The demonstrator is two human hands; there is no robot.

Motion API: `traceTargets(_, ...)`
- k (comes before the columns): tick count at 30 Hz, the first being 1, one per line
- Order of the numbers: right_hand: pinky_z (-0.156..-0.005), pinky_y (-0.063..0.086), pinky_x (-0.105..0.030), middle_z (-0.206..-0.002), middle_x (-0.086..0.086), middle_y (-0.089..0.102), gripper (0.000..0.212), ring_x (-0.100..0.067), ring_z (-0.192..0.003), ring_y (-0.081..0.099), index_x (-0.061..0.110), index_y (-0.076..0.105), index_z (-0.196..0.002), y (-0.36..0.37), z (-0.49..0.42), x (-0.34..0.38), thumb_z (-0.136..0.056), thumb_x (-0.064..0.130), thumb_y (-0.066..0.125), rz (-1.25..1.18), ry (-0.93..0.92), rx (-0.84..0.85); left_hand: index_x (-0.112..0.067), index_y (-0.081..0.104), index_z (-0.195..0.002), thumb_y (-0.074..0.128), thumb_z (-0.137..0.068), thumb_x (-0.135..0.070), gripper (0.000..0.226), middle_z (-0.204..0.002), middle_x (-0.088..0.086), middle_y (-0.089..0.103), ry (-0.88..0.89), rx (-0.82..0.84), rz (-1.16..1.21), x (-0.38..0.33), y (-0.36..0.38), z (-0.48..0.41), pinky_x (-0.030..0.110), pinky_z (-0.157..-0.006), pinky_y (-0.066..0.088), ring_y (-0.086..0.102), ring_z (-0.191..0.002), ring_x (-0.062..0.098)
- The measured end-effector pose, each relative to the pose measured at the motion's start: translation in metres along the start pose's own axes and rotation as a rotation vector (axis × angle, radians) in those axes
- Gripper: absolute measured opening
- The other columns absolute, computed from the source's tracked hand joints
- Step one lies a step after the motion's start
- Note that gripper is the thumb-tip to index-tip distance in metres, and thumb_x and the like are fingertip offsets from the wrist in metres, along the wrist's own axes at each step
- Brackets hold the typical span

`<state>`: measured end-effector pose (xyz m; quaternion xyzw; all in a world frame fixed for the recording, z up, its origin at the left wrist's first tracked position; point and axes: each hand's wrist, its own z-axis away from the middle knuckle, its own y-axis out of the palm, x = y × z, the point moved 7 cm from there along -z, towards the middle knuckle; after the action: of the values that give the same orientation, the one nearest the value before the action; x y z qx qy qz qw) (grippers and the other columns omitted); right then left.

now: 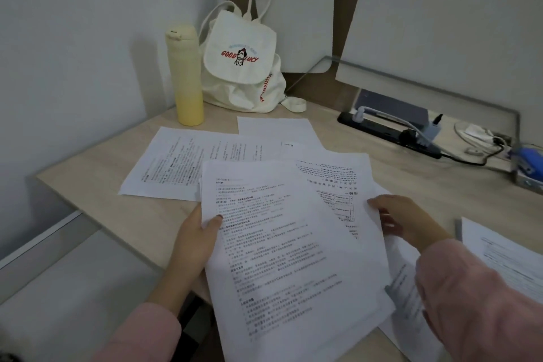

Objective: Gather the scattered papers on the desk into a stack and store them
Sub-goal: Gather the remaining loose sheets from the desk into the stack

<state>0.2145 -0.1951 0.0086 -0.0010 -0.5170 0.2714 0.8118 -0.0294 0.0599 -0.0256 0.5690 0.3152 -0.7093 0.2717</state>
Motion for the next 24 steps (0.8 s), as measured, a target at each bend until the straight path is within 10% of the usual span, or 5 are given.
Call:
traceTargets(6, -0.07, 0.049, -0.034, -0.092, -0.01, 0.064, 0.021, -0.026, -0.079, 0.06, 0.011, 0.062, -0.102, -0.014, 0.016, 0.034, -0.092, 0.007, 0.044, 0.254, -0.343, -0.204, -0.026, 0.061, -0.109, 0.046, -0.096, -0.014, 0.023, -0.102, -0.006, 0.066, -0.051, -0.054, 0.155, 0.002, -0.005, 0.009, 0.026, -0.07, 0.048, 0.062, -0.088, 0.01)
traceTargets(12, -0.06, 0.041, -0.023, -0.078, -0.002, 0.054, 0.015, -0.016, -0.068, 0.049, 0.012, 0.056, -0.097, -0.082, 0.049, 0.067, -0.09, 0.009, 0.043, -0.177, -0.589, -0.628, -0.02, 0.057, -0.123, 0.047, -0.096, -0.018, 0.029, -0.111, 0.001, 0.066, -0.051, -0.157, 0.363, 0.007, -0.017, 0.024, 0.033, -0.075, 0.049, 0.062, -0.098, 0.02)
traceTargets(16, -0.056, 0.052, -0.024, -0.081, -0.006, 0.054, 0.02, -0.019, -0.074, 0.055, 0.016, 0.049, -0.074, -0.081, 0.054, 0.054, -0.087, 0.001, 0.044, -0.577, -0.449, -0.435, -0.022, 0.048, -0.133, 0.044, -0.098, -0.02, 0.035, -0.124, 0.001, 0.06, -0.026, -0.239, 0.453, 0.008, -0.021, 0.032, 0.039, -0.091, 0.045, 0.057, -0.109, 0.022)
traceTargets(24, -0.052, 0.059, -0.03, -0.07, -0.009, 0.075, 0.014, -0.02, -0.061, 0.072, 0.001, 0.061, -0.092, 0.04, 0.082, -0.01, -0.094, 0.006, 0.047, -0.755, -0.121, 0.131, -0.037, 0.046, -0.13, 0.04, -0.099, -0.024, 0.035, -0.128, -0.006, 0.058, 0.0, -0.192, 0.524, 0.007, 0.0, 0.051, 0.042, -0.105, 0.039, 0.054, -0.116, 0.017)
